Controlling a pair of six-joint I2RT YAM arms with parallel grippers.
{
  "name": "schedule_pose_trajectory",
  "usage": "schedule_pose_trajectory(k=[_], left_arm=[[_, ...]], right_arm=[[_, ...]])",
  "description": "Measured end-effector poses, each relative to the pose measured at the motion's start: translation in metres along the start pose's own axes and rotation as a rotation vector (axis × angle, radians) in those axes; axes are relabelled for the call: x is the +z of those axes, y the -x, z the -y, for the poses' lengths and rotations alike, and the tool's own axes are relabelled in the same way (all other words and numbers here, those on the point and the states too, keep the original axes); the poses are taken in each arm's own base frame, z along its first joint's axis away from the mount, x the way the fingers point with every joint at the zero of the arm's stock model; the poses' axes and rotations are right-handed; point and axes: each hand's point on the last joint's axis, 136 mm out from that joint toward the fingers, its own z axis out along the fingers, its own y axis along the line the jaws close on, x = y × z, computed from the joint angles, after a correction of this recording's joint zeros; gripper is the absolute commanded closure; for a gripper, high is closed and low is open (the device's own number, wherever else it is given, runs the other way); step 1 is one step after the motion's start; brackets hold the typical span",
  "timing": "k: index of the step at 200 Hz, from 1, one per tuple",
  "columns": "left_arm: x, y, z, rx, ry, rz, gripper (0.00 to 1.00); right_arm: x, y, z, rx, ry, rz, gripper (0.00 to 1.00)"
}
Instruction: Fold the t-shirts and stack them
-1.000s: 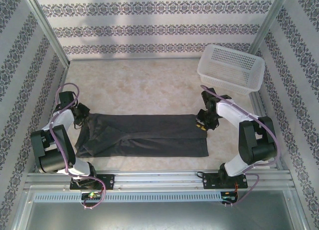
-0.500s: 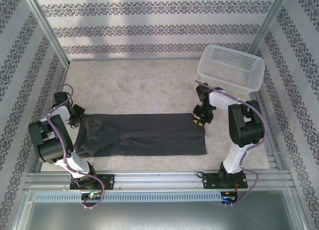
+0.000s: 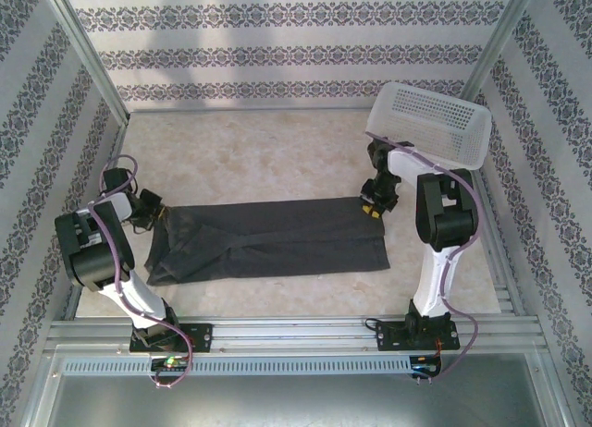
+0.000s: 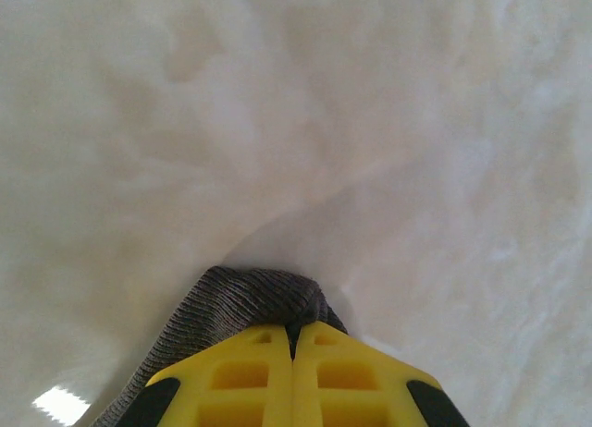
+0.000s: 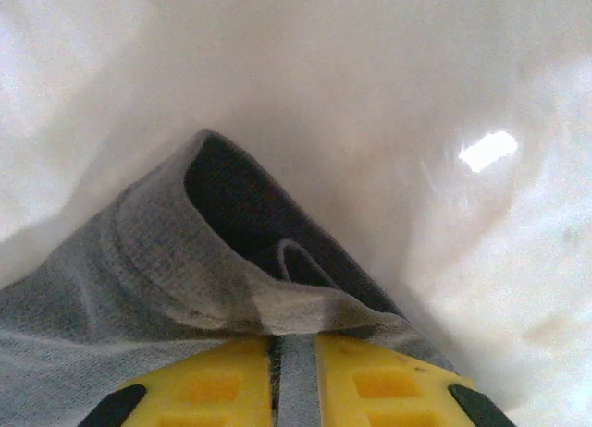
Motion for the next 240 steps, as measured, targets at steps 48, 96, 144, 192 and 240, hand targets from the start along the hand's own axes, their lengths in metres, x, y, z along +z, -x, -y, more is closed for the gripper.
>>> schedule_pose_trajectory(k=[48, 96, 144, 192, 240], left_arm=[[0.015, 0.023, 0.034, 0.006, -0.061, 0.028, 0.61], [-0.017, 0.035, 0.035, 0.022, -0.080, 0.182, 0.30], [-0.077, 0.015, 0.076, 0.169, -0.185, 0.317, 0.48], [-0.057, -0.106, 0.102, 0.597, -0.319, 0.059, 0.57], [-0.038, -0.137, 0.082, 0.753, -0.292, -0.036, 0.54]], right_arm=[[-0.008, 0.055, -0.030, -0.005, 0.087, 0.061, 0.76], [-0.022, 0.054, -0.042, -0.107, 0.171, 0.143, 0.58], [-0.101, 0.007, -0.049, -0.263, 0.388, 0.351, 0.51], [-0.105, -0.058, -0.077, -0.456, 0.648, 0.307, 0.49], [-0.084, -0.102, -0.077, -0.532, 0.698, 0.198, 0.50]])
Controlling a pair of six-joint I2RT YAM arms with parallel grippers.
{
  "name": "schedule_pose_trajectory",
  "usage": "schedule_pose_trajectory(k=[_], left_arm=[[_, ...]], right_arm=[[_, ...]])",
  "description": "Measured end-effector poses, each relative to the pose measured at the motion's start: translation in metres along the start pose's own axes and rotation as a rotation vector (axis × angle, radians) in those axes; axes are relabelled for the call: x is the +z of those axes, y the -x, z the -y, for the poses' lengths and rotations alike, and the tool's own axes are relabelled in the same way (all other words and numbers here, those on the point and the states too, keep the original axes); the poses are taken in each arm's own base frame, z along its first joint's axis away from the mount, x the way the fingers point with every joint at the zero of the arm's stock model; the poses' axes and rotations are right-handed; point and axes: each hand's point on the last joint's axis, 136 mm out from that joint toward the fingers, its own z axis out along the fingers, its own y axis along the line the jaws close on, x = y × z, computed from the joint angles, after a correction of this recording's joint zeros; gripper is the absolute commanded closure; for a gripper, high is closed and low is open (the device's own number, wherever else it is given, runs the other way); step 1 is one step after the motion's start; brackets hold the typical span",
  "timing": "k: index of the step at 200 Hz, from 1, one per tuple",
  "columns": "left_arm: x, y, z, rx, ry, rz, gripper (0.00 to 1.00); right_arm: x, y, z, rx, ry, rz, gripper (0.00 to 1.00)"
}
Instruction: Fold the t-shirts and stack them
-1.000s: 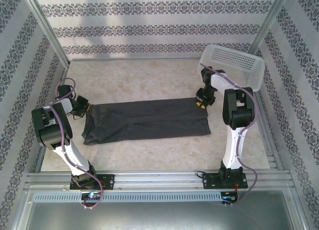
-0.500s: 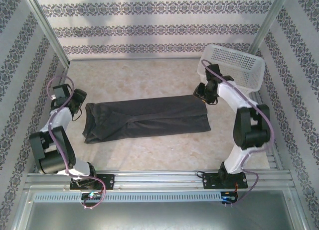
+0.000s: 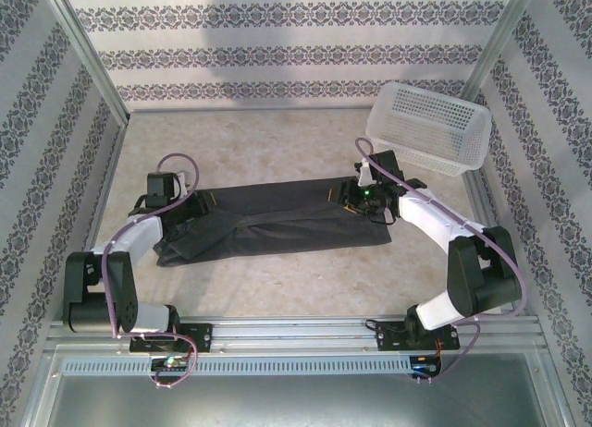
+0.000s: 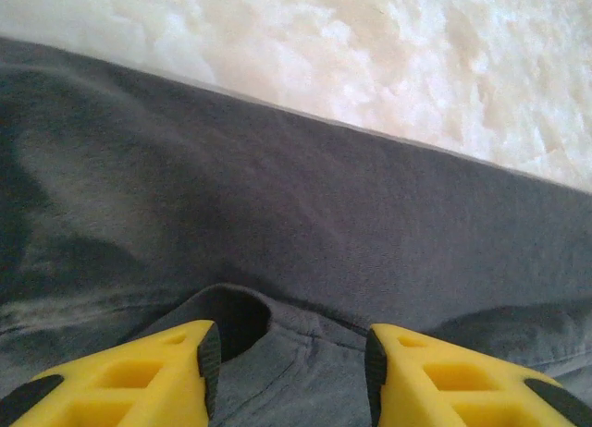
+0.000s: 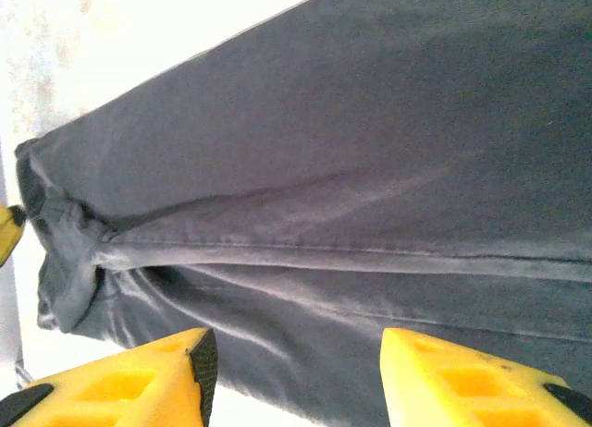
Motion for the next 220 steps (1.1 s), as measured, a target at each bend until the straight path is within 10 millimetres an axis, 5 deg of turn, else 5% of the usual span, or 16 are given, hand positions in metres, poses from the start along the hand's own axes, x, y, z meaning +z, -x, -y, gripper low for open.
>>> schedule_pose_trajectory(k=[44, 149, 163, 183, 220], left_arm=[[0.021, -0.010, 0.007, 0.091, 0.025, -0.075, 0.54], [0.022, -0.021, -0.005, 0.137, 0.142, -0.117, 0.61], [0.027, -0.024, -0.005, 0.139, 0.149, -0.132, 0.69], [0.033, -0.029, -0.008, 0.135, 0.170, -0.151, 1.00], [0.021, -0.029, 0.003, 0.108, 0.188, -0.125, 1.00]], right_arm=[[-0.004, 0.003, -0.006, -0.010, 0.025, 0.023, 0.50], [-0.004, 0.007, -0.009, 0.005, 0.040, 0.042, 0.51], [-0.004, 0.008, -0.011, 0.006, 0.046, 0.044, 0.52], [-0.004, 0.008, -0.011, 0.008, 0.049, 0.043, 0.52], [-0.004, 0.007, -0.011, 0.008, 0.048, 0.042, 0.53]])
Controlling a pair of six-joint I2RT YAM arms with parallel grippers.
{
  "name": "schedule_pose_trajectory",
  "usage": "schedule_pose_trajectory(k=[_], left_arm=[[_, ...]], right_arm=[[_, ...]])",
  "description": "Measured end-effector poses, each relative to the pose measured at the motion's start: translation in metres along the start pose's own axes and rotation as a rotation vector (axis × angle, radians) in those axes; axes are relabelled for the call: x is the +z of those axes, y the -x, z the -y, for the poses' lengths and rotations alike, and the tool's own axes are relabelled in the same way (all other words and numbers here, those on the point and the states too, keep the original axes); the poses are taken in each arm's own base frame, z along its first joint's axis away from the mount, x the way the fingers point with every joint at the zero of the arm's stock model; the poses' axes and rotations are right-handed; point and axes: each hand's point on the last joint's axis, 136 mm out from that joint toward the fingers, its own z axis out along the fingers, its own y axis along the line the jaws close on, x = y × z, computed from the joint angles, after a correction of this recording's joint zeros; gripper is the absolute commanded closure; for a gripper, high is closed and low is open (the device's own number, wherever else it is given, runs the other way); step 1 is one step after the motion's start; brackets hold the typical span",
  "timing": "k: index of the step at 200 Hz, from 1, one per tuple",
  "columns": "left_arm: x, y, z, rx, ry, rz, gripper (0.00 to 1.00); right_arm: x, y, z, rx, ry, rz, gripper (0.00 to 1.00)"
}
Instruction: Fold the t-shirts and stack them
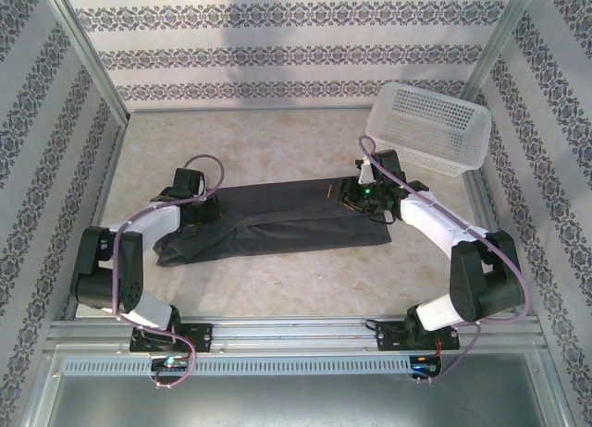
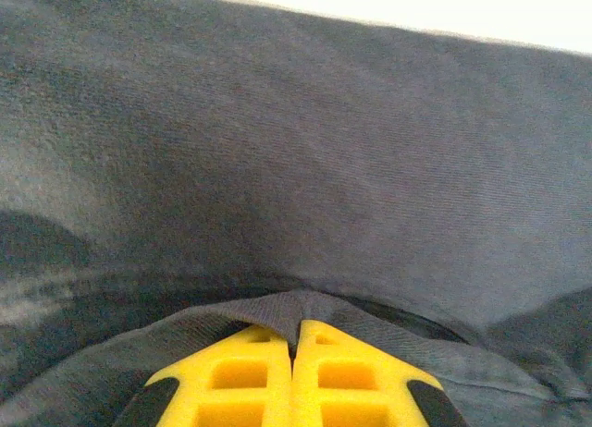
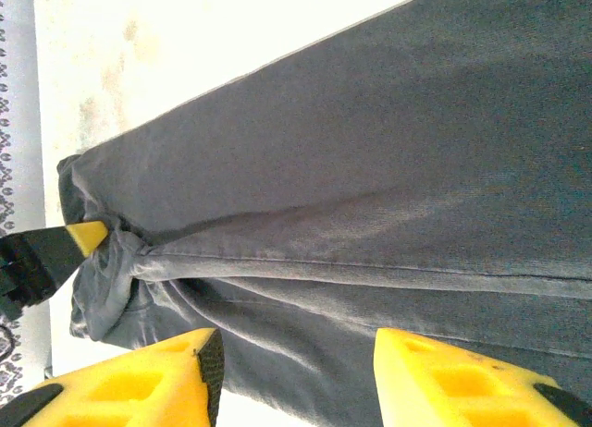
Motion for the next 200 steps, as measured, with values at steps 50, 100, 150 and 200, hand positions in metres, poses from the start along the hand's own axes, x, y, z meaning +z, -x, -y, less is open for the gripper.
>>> schedule_pose_trajectory(k=[50, 100, 150, 200], left_arm=[[-0.053, -0.025, 0.037, -0.153, -0.071, 0.043, 1.00], [-0.059, -0.078, 0.057, -0.298, -0.067, -0.076, 1.00], [-0.056, -0.104, 0.066, -0.439, -0.036, -0.129, 0.79], [-0.058, -0.126, 0.076, -0.533, -0.035, -0.196, 0.69]], right_arm=[[0.000, 0.000, 0.000, 0.003, 0.000, 0.000, 0.53], [0.000, 0.000, 0.001, 0.006, 0.000, -0.001, 0.53], [0.000, -0.006, 0.015, 0.040, -0.007, -0.020, 0.53], [0.007, -0.009, 0.022, 0.051, -0.012, -0.047, 0.54]])
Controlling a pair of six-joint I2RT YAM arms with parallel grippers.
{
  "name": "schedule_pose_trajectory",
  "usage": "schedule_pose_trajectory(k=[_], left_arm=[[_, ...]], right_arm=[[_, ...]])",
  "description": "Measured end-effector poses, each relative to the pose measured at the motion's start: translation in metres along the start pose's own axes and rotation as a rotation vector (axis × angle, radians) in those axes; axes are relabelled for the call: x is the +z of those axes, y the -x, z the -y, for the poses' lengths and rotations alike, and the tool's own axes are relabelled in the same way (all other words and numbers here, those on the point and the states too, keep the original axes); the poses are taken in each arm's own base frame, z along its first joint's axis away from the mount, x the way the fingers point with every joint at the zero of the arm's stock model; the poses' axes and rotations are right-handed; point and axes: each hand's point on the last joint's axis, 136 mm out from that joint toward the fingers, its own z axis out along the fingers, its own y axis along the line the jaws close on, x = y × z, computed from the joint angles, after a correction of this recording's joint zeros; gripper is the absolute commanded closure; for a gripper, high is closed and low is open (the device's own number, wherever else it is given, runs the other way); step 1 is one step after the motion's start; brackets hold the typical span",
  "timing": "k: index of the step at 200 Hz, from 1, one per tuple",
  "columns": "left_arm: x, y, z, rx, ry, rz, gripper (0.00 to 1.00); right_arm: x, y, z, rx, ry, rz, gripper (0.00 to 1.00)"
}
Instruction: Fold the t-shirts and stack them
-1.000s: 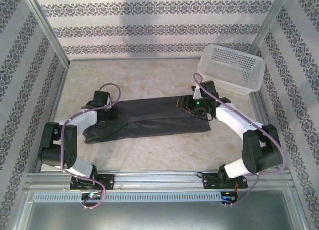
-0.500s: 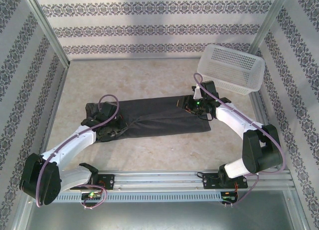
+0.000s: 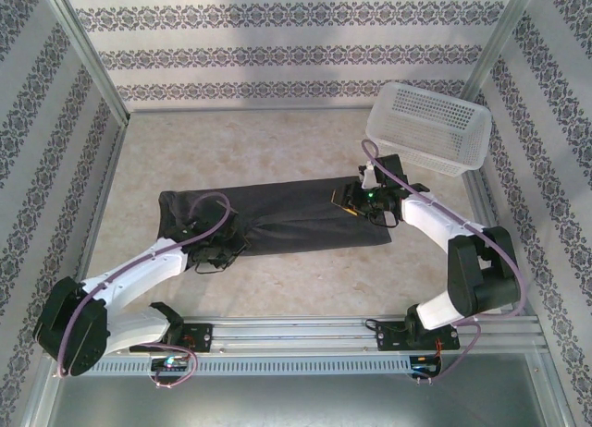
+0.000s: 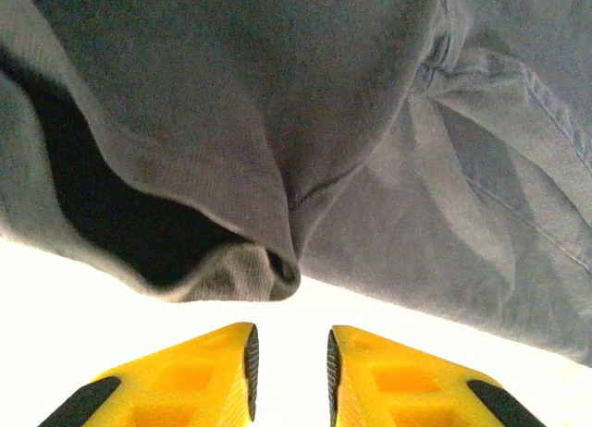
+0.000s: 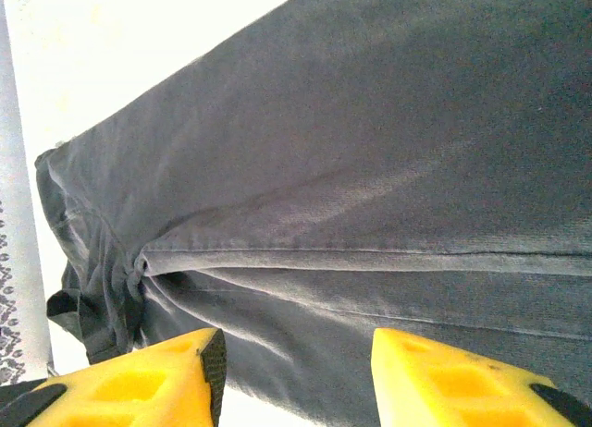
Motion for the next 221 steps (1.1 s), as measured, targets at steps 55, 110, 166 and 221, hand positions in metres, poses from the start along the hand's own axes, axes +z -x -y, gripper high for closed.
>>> schedule_pose_trajectory(k=[55, 110, 166, 221], left_arm=[[-0.058, 0.050, 0.005, -0.083, -0.055, 0.155, 0.66], [-0.035, 0.152, -0.059, -0.202, 0.096, 0.259, 0.66], [0.003, 0.149, -0.064, -0.076, 0.054, 0.113, 0.71], [-0.013, 0.083, -0.073, -0.001, -0.028, 0.047, 0.74]], right_arm=[[0.004, -0.001, 0.005, 0.010, -0.007, -0.012, 0.54], [0.005, 0.002, 0.002, 0.010, -0.006, -0.018, 0.54], [0.004, 0.004, -0.005, 0.000, 0.005, -0.019, 0.54], [0.008, 0.003, -0.002, 0.007, 0.004, -0.030, 0.54]])
